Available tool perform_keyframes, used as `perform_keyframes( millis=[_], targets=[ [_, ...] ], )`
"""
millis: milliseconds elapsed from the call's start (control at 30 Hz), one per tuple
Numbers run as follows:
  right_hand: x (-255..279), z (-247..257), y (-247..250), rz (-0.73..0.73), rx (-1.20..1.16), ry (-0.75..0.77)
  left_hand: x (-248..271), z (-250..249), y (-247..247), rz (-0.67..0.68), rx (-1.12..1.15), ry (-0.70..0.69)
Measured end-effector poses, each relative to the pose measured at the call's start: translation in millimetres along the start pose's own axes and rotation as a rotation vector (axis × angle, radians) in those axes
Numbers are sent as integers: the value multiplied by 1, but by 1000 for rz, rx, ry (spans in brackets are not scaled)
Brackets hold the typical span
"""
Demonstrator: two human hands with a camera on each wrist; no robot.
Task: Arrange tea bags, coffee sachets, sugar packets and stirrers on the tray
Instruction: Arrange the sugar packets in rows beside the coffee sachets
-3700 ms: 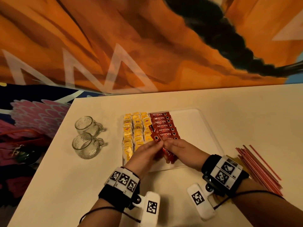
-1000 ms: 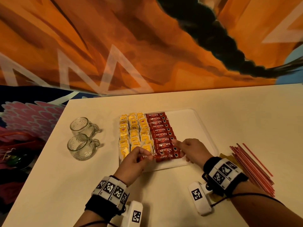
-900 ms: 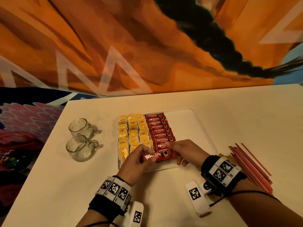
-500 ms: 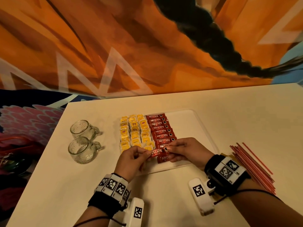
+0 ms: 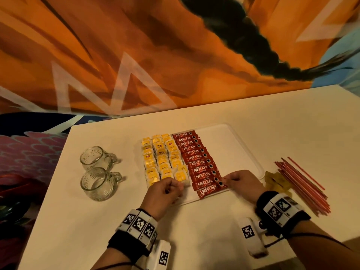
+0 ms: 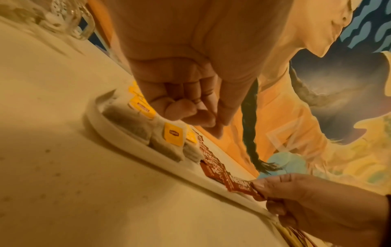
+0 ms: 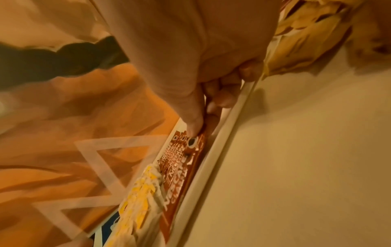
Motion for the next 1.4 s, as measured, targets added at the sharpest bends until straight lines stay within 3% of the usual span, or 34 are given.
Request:
perform_keyframes(
  millis=[433,633,767,933,1200,1300,1400],
  targets=[
    [1,0,-4,-119,110,20,0,-9,-15,55,-65,-39],
    [7,-24,66,-137,124,90,-1,-39,-58,32,-114,-88],
    [3,-54,124,-119,356,76,1,-56,-105,82,-235,-131],
    [4,-73,141,73,530,115,3,-69,-161,100,-357,-155],
    [21,-78,118,214,426,277,24,-63,-208,48,-489,117],
    [22,-79,122,186,354,274,32,-67,-216,28,-580,172],
    [14,-81,122,171,489,255,33,-70,-225,31,-719,194]
  ],
)
Point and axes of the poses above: each hand's wrist, its own x-axis away from the middle knuckle, its own y-axis out of the back of the hand, z = x × y, the point moved 3 cm from there along -x, towards the middle knuckle, and after that the axes turned 2 degrees about -y, right-handed, at the moved point
